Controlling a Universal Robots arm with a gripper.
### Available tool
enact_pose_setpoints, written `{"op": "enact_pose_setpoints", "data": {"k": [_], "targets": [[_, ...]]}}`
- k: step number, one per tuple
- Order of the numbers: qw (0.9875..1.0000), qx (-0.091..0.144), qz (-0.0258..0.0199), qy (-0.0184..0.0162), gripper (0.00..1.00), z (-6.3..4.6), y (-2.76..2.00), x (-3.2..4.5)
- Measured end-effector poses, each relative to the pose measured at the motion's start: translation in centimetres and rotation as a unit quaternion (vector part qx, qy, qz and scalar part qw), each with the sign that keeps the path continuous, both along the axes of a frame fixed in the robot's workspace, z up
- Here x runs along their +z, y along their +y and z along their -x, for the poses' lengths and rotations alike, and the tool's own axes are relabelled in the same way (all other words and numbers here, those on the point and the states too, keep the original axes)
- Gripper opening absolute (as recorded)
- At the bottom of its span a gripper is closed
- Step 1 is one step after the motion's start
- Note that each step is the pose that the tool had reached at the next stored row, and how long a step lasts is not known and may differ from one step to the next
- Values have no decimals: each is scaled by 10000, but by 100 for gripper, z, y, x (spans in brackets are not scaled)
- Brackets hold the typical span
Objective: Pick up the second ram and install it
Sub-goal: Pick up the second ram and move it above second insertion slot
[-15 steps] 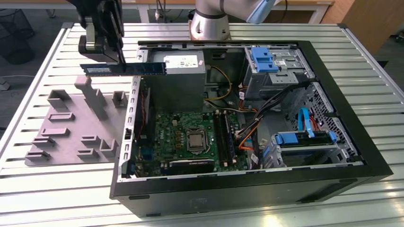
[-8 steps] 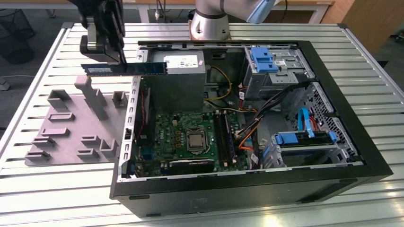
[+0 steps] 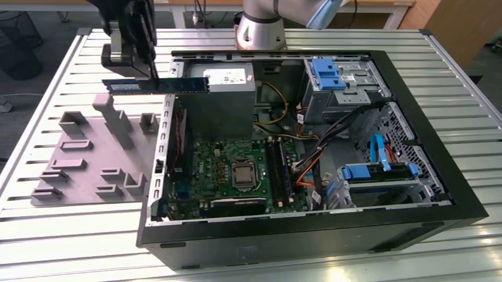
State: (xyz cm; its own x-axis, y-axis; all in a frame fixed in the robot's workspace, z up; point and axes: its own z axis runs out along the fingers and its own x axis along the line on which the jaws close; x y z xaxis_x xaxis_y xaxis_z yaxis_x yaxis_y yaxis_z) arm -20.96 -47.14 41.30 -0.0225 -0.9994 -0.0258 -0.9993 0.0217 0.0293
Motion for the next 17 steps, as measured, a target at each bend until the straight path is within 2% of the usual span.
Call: {"op": "enact_pose_setpoints", "data": {"k": [17], "targets": [[10000, 0, 0, 0, 14, -36, 0, 0]]}}
